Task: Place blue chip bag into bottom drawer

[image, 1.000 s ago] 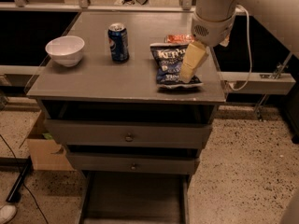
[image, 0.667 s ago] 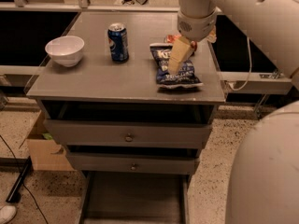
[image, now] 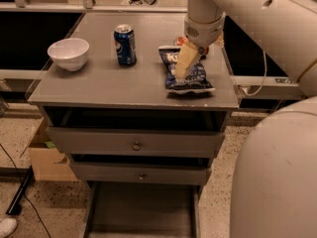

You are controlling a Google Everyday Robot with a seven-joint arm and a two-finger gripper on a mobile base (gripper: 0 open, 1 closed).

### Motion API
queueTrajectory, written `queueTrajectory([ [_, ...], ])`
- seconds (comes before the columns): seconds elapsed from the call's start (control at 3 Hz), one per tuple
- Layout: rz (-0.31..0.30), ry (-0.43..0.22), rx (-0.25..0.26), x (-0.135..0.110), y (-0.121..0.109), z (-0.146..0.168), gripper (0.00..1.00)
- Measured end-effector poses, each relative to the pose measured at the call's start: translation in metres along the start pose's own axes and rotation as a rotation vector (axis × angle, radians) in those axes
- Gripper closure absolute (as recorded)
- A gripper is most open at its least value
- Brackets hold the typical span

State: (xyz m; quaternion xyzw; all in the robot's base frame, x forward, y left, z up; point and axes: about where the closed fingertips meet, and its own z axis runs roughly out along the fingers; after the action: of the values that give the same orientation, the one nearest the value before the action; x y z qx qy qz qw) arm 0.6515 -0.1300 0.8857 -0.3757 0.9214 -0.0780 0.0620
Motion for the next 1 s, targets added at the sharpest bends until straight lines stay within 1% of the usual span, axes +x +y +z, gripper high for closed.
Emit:
queueTrajectory([
  [0.33, -0.015, 0.018, -0.025, -0.007, 0.004, 0.015, 0.00],
  [1.0, -0.034, 0.046, -0.060, -0.005, 0.009, 0.039, 0.00],
])
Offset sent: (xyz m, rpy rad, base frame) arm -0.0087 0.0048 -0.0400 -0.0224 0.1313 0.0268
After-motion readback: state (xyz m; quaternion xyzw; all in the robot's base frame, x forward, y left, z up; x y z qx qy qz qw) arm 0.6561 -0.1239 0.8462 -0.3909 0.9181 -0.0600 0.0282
